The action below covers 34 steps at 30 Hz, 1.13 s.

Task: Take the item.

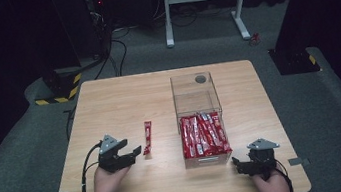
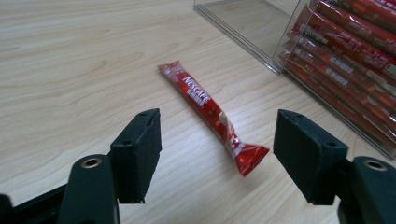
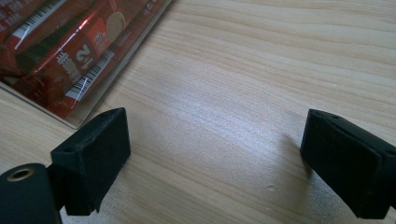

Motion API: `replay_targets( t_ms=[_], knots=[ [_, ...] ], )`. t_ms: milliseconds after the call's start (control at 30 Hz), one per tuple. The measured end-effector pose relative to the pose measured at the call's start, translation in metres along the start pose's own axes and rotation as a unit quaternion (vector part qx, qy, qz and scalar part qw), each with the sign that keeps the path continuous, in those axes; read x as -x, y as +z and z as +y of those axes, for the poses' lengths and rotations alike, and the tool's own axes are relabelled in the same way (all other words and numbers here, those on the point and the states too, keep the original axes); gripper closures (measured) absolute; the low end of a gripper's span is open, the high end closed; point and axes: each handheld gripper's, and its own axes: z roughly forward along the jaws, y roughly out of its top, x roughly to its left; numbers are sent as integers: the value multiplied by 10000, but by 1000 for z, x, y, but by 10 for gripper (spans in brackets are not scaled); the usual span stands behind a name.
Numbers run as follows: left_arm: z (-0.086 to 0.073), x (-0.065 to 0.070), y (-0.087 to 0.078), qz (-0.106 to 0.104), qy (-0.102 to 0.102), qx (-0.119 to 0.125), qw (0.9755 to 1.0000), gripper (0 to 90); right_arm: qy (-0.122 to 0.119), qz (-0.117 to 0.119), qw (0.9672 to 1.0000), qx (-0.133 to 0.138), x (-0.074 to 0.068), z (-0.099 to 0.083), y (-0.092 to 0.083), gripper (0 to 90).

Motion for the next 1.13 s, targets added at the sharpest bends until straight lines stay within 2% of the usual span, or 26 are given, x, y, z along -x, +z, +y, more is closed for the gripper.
replay_targets(
  t_ms=[267, 467, 567, 700, 767, 867, 1133],
  knots=[
    [-19, -14, -24, 264, 40, -85, 9996, 287, -2, 7, 10000, -2, 0, 0, 0, 81],
    [-40, -26, -34, 534, 87, -403, 9977, 267, -10, 11, 10000, -2, 0, 0, 0, 81],
    [-50, -29, -39, 694, 117, -597, 9957, 259, -33, 14, 10000, 4, 0, 0, 0, 81],
    [-62, -31, -44, 893, 157, -908, 9917, 237, -33, 16, 10000, 0, 0, 0, 0, 81],
    [-66, -30, -46, 965, 241, -1031, 9897, 222, -35, 16, 10000, 1, 0, 0, 0, 81],
    [-72, -31, -49, 902, 138, -955, 9912, 203, -29, 15, 10000, -1, 0, 0, 0, 81],
    [-74, -31, -48, 875, 103, -882, 9922, 175, -34, 17, 10000, 0, 0, 0, 0, 81]
  ],
)
